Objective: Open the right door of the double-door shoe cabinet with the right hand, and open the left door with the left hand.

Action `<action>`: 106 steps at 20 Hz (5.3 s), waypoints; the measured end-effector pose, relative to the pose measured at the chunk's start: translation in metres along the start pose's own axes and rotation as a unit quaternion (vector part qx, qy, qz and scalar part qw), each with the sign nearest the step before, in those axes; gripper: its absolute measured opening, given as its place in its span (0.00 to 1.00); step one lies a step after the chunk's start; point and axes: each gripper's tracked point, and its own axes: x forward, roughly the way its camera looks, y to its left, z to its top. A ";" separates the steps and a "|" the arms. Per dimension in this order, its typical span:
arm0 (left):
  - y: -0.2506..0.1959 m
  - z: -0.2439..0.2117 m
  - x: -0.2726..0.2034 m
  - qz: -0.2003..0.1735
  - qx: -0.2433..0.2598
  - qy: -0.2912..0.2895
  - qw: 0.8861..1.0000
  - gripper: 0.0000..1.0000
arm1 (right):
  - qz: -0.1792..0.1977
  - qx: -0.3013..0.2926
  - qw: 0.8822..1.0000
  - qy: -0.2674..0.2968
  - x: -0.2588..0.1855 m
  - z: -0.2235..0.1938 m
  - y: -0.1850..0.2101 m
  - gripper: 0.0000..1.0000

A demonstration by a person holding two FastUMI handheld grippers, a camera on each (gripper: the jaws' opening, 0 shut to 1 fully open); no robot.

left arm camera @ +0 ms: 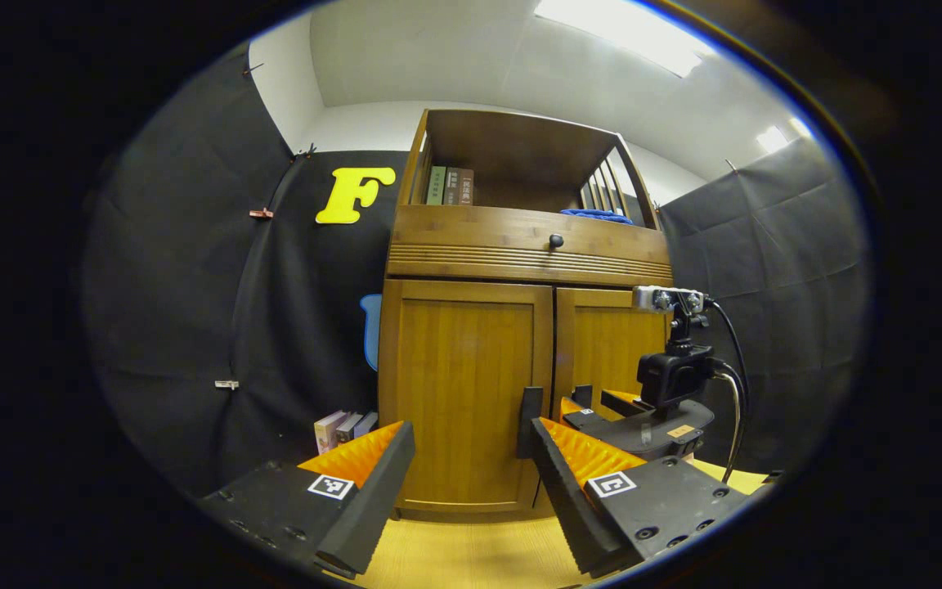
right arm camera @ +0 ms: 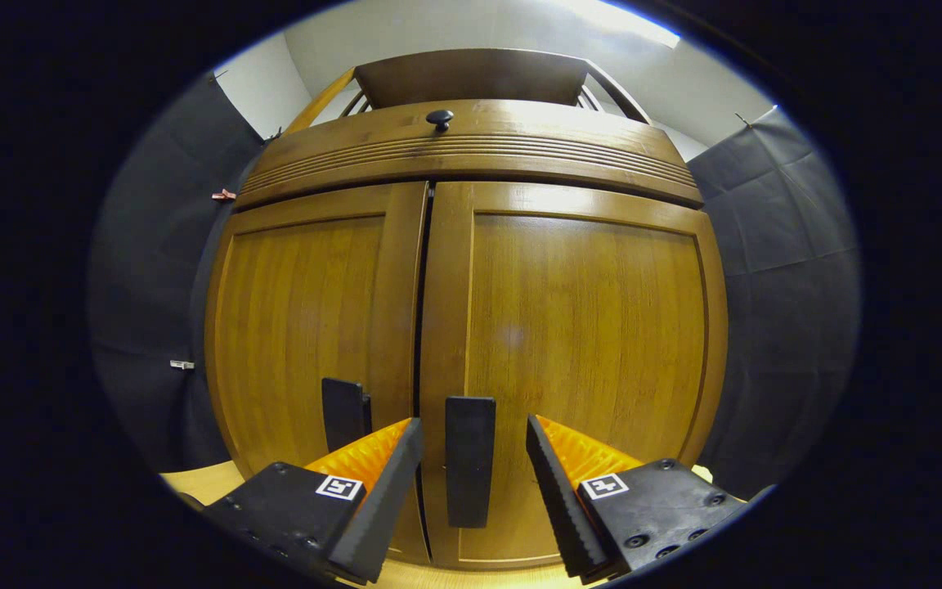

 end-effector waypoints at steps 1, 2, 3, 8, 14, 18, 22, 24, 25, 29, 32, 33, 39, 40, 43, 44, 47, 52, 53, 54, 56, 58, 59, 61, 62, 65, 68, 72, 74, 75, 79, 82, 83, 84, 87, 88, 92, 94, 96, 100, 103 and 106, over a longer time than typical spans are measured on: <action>0.002 0.000 0.000 0.002 -0.002 0.001 1.000 0.88 | -0.002 -0.002 1.000 -0.001 0.003 -0.002 0.000 0.81; 0.005 -0.001 0.000 0.004 -0.005 0.001 1.000 0.88 | -0.010 -0.010 1.000 -0.001 0.008 -0.003 -0.001 0.81; 0.007 -0.003 -0.001 0.008 -0.007 0.001 1.000 0.88 | -0.014 -0.016 1.000 -0.003 0.011 -0.004 -0.001 0.71; 0.014 -0.008 -0.003 0.019 -0.004 0.009 1.000 0.88 | -0.026 -0.020 0.999 0.001 0.014 -0.011 0.003 0.41; 0.020 -0.007 -0.007 0.031 -0.005 0.008 0.999 0.88 | -0.005 -0.046 0.999 0.011 0.008 -0.012 0.003 0.20; 0.013 -0.007 -0.008 0.029 -0.004 0.008 1.000 0.88 | 0.025 -0.034 0.999 0.012 -0.012 -0.008 0.001 0.20; 0.006 -0.005 -0.011 0.034 0.005 0.006 0.999 0.88 | 0.048 -0.029 0.998 0.014 -0.035 -0.004 -0.003 0.20; 0.002 -0.003 -0.011 0.039 0.009 0.004 0.999 0.88 | 0.055 -0.018 0.998 0.014 -0.045 -0.002 -0.006 0.20; 0.000 -0.002 -0.011 0.041 0.010 0.003 0.999 0.88 | 0.059 -0.019 0.998 0.012 -0.051 -0.001 -0.008 0.24; -0.014 -0.006 -0.007 0.035 0.014 0.006 0.999 0.88 | 0.072 -0.021 0.997 0.010 -0.074 0.003 -0.018 0.20; -0.027 -0.007 -0.006 0.029 0.018 0.005 0.999 0.88 | 0.087 -0.023 0.996 0.013 -0.092 0.006 -0.026 0.20; -0.032 -0.005 -0.006 0.027 0.022 0.001 0.999 0.87 | 0.090 -0.025 0.996 0.012 -0.097 0.008 -0.030 0.15; -0.063 -0.001 0.000 0.006 0.029 -0.017 0.999 0.87 | 0.098 -0.034 0.995 0.011 -0.132 0.015 -0.059 0.15; -0.069 -0.002 0.001 0.002 0.029 -0.018 0.999 0.87 | 0.098 -0.034 0.995 0.012 -0.138 0.016 -0.065 0.15; -0.089 -0.003 0.007 -0.019 0.020 -0.019 0.999 0.87 | 0.093 -0.040 0.995 0.016 -0.154 0.019 -0.085 0.20; -0.098 -0.005 0.008 -0.031 0.016 -0.019 0.999 0.87 | 0.089 -0.043 0.995 0.016 -0.159 0.021 -0.092 0.19; -0.111 -0.007 0.011 -0.041 0.015 -0.014 0.999 0.87 | 0.074 -0.047 0.996 0.017 -0.171 0.025 -0.115 0.19; -0.129 -0.010 0.016 -0.050 0.009 -0.013 0.999 0.87 | 0.038 -0.054 0.998 0.022 -0.189 0.029 -0.152 0.14; -0.133 -0.011 0.017 -0.051 0.009 -0.013 0.999 0.87 | 0.034 -0.054 0.998 0.023 -0.189 0.030 -0.160 0.18; -0.137 -0.011 0.019 -0.053 0.009 -0.013 0.998 0.87 | 0.028 -0.057 0.998 0.024 -0.190 0.030 -0.166 0.14; -0.142 -0.012 0.021 -0.055 0.010 -0.012 0.998 0.87 | 0.016 -0.068 0.997 0.023 -0.192 0.030 -0.179 0.18; -0.148 -0.013 0.025 -0.058 0.008 -0.012 0.998 0.87 | 0.004 -0.077 0.997 0.024 -0.196 0.029 -0.191 0.18; -0.151 -0.015 0.028 -0.060 0.007 -0.011 0.998 0.87 | -0.001 -0.081 0.996 0.025 -0.197 0.030 -0.197 0.18; -0.157 -0.016 0.032 -0.063 0.006 -0.008 0.998 0.87 | -0.007 -0.084 0.996 0.028 -0.198 0.029 -0.208 0.18; -0.160 -0.016 0.033 -0.065 0.006 -0.006 0.998 0.87 | -0.009 -0.082 0.996 0.030 -0.202 0.027 -0.213 0.18; -0.166 -0.019 0.036 -0.071 0.000 -0.003 0.997 0.87 | -0.018 -0.076 0.996 0.034 -0.210 0.027 -0.229 0.13; -0.166 -0.019 0.039 -0.068 0.000 -0.002 0.998 0.87 | -0.029 -0.076 0.996 0.033 -0.218 0.030 -0.240 0.11; -0.170 -0.018 0.040 -0.070 0.001 -0.003 0.998 0.87 | -0.056 -0.080 0.995 0.022 -0.228 0.041 -0.258 0.11; -0.172 -0.017 0.041 -0.071 0.001 -0.004 0.997 0.87 | -0.076 -0.082 0.994 0.013 -0.231 0.044 -0.271 0.06; -0.173 -0.018 0.041 -0.072 0.001 -0.003 0.997 0.87 | -0.091 -0.085 0.992 0.004 -0.237 0.051 -0.280 0.02; -0.170 -0.020 0.044 -0.069 0.000 0.002 0.998 0.87 | -0.083 -0.053 0.995 -0.027 -0.256 0.072 -0.271 0.08; -0.159 -0.020 0.050 -0.058 0.003 0.002 0.998 0.87 | -0.051 -0.047 0.997 -0.043 -0.270 0.078 -0.247 0.12; -0.153 -0.020 0.054 -0.053 0.007 -0.001 0.999 0.87 | -0.028 -0.042 0.998 -0.043 -0.271 0.075 -0.230 0.12; -0.145 -0.019 0.059 -0.044 0.012 -0.004 0.999 0.87 | -0.006 -0.041 0.998 -0.046 -0.271 0.077 -0.214 0.14; -0.115 -0.023 0.078 -0.004 0.022 -0.010 1.000 0.87 | 0.045 -0.056 0.996 -0.046 -0.266 0.072 -0.178 0.70; -0.110 -0.026 0.086 0.000 0.020 -0.009 1.000 0.86 | 0.060 -0.059 0.995 -0.044 -0.264 0.066 -0.168 0.83; -0.101 -0.042 0.120 -0.006 0.021 0.000 1.000 0.87 | 0.086 -0.049 0.994 -0.045 -0.250 0.071 -0.147 0.96; -0.103 -0.054 0.138 -0.017 0.021 0.013 1.000 0.87 | 0.081 -0.048 0.994 -0.049 -0.241 0.073 -0.148 0.97; -0.105 -0.064 0.152 -0.027 0.009 0.019 0.999 0.84 | 0.076 -0.047 0.995 -0.052 -0.237 0.072 -0.152 0.96; -0.099 -0.069 0.188 -0.013 0.012 0.005 1.000 0.81 | 0.071 -0.041 0.995 -0.055 -0.234 0.070 -0.156 0.96; -0.100 -0.083 0.212 -0.016 0.019 0.014 1.000 0.79 | 0.071 -0.046 0.995 -0.051 -0.228 0.065 -0.159 0.95; -0.098 -0.095 0.225 -0.017 0.017 0.027 0.999 0.78 | 0.085 -0.049 0.994 -0.052 -0.223 0.063 -0.152 0.96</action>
